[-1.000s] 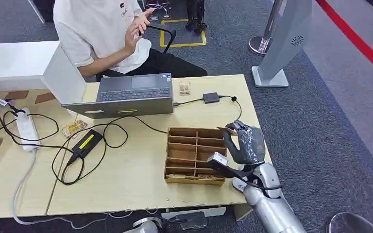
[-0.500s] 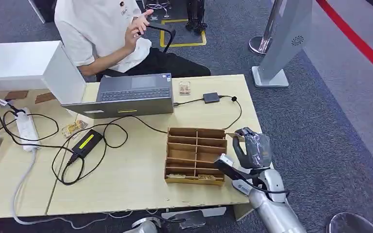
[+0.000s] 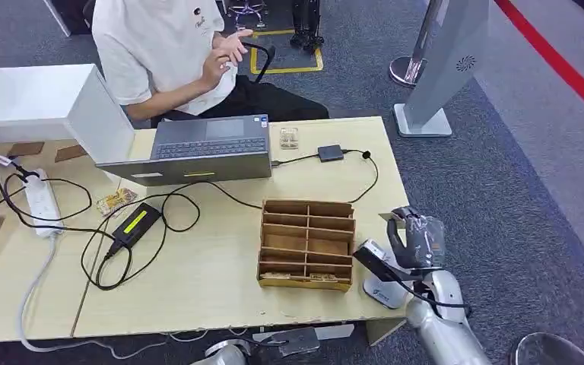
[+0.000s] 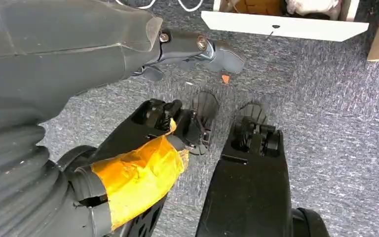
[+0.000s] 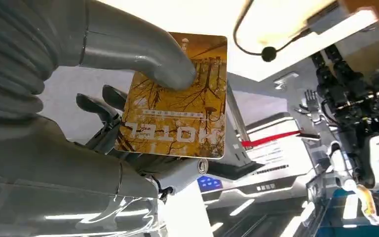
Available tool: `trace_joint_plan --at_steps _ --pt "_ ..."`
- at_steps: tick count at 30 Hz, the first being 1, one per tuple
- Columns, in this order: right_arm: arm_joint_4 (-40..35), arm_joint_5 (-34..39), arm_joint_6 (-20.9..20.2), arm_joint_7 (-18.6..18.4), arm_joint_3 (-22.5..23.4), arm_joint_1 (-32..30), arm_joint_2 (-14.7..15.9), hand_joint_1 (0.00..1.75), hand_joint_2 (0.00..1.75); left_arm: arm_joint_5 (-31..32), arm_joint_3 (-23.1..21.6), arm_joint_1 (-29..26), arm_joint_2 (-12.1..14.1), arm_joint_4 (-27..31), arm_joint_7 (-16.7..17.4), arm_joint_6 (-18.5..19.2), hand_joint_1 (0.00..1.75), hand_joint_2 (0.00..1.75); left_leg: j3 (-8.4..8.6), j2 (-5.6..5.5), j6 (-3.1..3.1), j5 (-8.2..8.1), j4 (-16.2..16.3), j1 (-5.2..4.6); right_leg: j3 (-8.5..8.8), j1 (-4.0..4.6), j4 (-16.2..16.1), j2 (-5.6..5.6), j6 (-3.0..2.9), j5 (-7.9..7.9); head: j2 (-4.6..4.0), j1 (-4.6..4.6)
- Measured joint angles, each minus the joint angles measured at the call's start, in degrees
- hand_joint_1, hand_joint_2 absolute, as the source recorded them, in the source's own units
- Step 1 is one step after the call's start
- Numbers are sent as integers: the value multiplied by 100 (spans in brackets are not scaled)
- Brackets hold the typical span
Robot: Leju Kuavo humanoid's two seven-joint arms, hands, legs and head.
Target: Pass the card to the sensor for recognition and then transmit it.
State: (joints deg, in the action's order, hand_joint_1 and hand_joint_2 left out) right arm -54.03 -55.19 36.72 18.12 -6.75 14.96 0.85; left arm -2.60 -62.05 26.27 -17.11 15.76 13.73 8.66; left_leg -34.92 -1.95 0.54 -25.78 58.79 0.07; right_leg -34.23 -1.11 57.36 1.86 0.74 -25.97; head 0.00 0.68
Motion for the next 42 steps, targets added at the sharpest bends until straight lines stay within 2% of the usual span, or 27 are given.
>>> trace_joint_plan --at_steps 8,32,42 --pt "2 4 11 15 260 -53 111 175 175 2 131 3 -46 -4 20 -105 0 175 0 0 0 0 0 0 0 0 0 0 0 0 2 0" --pt "2 -2 22 107 625 -87 234 175 175 164 199 7 -63 -4 42 -2 0 175 0 0 0 0 0 0 0 0 0 0 0 0 0 0" --pt "-131 -85 5 57 804 -371 367 175 175 282 308 17 -81 -26 48 -9 0 175 -2 0 2 -2 0 0 0 0 -1 -1 1 -1 2 0"
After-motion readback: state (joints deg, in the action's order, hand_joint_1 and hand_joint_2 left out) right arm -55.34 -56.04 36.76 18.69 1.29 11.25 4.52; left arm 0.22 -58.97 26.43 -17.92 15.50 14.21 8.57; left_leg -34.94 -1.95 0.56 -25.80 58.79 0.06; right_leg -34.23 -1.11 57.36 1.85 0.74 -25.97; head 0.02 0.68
